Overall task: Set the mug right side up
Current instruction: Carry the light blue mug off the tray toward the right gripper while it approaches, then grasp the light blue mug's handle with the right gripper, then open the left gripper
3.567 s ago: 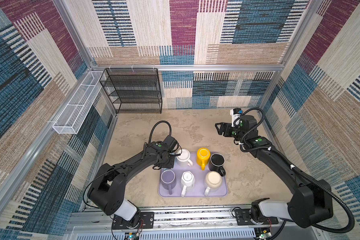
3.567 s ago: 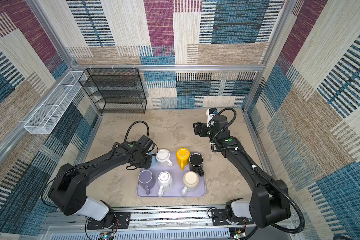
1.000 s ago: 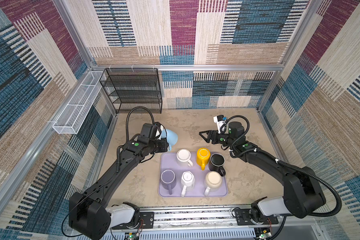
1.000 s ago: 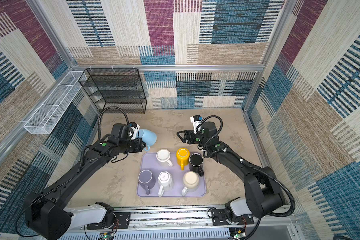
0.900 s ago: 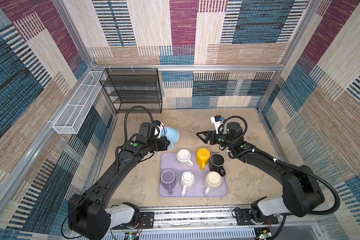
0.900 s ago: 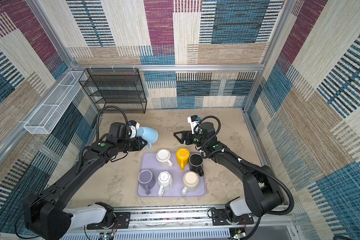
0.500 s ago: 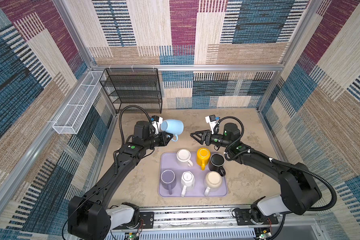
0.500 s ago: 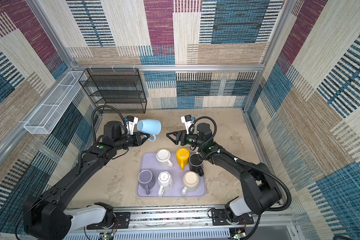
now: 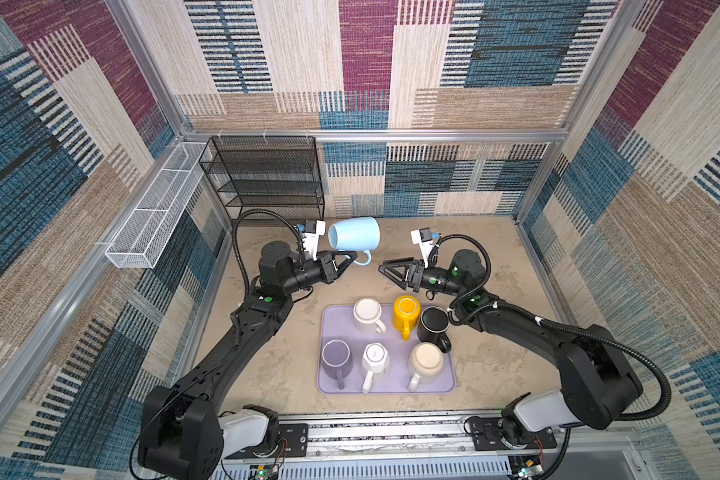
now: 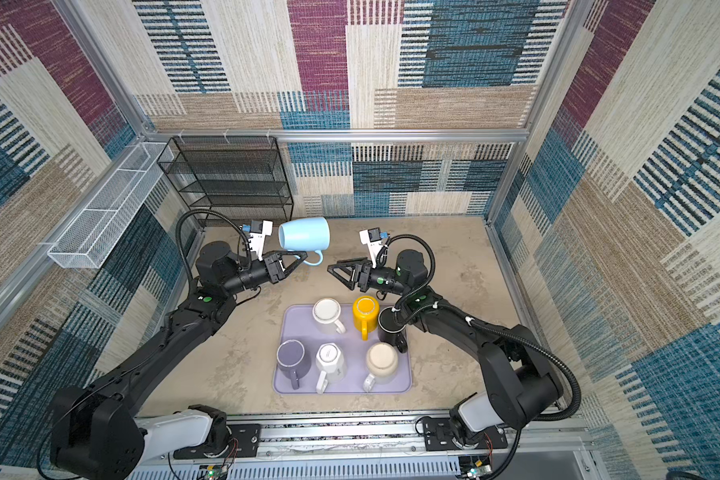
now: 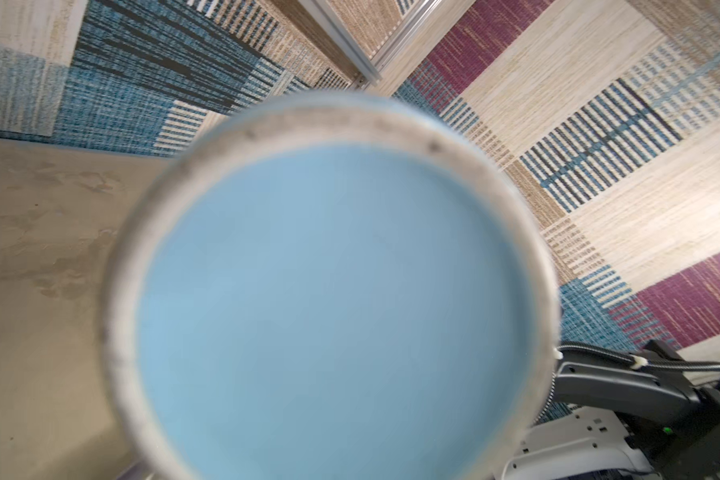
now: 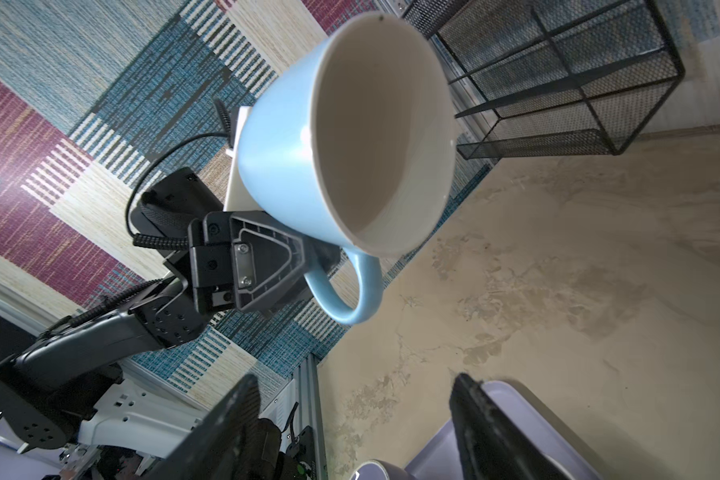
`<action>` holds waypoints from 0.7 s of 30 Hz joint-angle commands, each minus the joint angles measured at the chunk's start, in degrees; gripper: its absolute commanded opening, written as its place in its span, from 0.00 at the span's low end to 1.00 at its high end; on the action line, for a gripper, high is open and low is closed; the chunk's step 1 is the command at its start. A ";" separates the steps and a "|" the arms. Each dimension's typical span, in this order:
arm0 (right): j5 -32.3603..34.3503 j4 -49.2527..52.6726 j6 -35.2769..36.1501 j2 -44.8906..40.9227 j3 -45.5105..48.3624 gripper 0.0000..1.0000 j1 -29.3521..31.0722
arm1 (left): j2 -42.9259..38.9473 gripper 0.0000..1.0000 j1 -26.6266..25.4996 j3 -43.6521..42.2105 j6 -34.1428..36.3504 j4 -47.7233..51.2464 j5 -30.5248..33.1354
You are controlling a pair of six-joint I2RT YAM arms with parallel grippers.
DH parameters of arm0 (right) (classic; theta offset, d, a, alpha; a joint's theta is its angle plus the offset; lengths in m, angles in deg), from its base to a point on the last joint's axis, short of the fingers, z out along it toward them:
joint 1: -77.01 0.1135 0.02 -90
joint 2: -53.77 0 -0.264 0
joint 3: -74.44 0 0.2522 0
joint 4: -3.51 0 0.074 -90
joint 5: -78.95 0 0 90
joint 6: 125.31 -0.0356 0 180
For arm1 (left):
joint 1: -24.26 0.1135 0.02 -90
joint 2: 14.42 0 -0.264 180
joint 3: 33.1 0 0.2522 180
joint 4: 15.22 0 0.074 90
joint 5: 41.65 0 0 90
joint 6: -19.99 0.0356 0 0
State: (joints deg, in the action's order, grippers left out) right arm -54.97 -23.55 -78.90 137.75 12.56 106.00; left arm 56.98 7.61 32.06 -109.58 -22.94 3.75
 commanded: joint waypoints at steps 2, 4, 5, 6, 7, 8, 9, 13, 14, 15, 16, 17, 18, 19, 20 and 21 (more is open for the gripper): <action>-2.02 -7.78 -4.05 0.36 -0.31 0.73 0.28 | 1.06 0.00 0.03 -1.22 -6.35 -20.34 -7.04; -2.26 -9.48 -5.23 0.71 -0.42 0.72 0.45 | 1.35 0.00 0.04 -1.39 -6.93 -21.76 -7.92; -2.31 -10.43 -5.79 0.90 -0.57 0.72 0.53 | 1.33 0.00 0.03 -1.48 -6.84 -22.07 -8.11; -2.31 -11.26 -6.17 1.07 -0.57 0.72 0.61 | 1.26 0.00 0.03 -1.67 -6.80 -22.41 -8.33; -2.22 -12.21 -6.72 1.25 -0.65 0.71 0.70 | 1.20 0.00 0.03 -1.76 -6.75 -22.89 -8.71; -2.27 -13.05 -7.20 1.46 -0.73 0.71 0.72 | 1.15 0.00 0.04 -1.80 -6.71 -23.07 -8.94; -2.19 -13.56 -7.66 1.77 -0.92 0.70 0.80 | 1.05 0.00 0.03 -1.87 -6.69 -23.24 -9.11; -2.05 -16.45 -9.63 3.35 -2.32 0.68 1.14 | 1.02 0.00 -0.05 -2.00 -6.71 -23.78 -10.04; -1.95 -17.09 -10.05 3.66 -2.74 0.68 1.24 | 1.12 0.00 0.03 -1.94 -6.74 -23.79 -10.23; -1.87 -17.27 -10.22 3.90 -3.26 0.67 1.37 | 1.11 0.00 -0.04 -2.03 -6.77 -23.92 -10.25; -1.71 -17.49 -10.52 4.19 -3.81 0.66 1.50 | 1.12 0.00 0.00 -2.22 -6.84 -24.18 -10.28; -1.54 -17.62 -10.69 4.39 -4.16 0.65 1.64 | 1.11 0.00 -0.05 -2.32 -6.92 -24.42 -10.30; -1.44 -17.86 -10.80 4.42 -4.36 0.64 1.75 | 1.15 0.00 -0.02 -2.51 -7.07 -24.70 -10.32; -1.37 -17.90 -10.81 4.52 -4.59 0.62 1.85 | 1.08 0.00 -0.02 -2.70 -7.10 -24.97 -10.28; -1.33 -17.94 -10.81 4.54 -4.85 0.58 1.96 | 1.07 0.00 -0.09 -2.86 -7.21 -25.39 -10.32; -1.26 -17.96 -10.81 4.56 -5.01 0.54 2.08 | 1.03 0.00 -0.14 -3.00 -7.27 -25.61 -10.40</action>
State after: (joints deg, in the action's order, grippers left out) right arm -56.46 -38.30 -88.24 142.15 8.30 107.82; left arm 58.36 7.48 29.17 -116.49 -41.65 -6.00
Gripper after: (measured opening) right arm 0.566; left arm 0.149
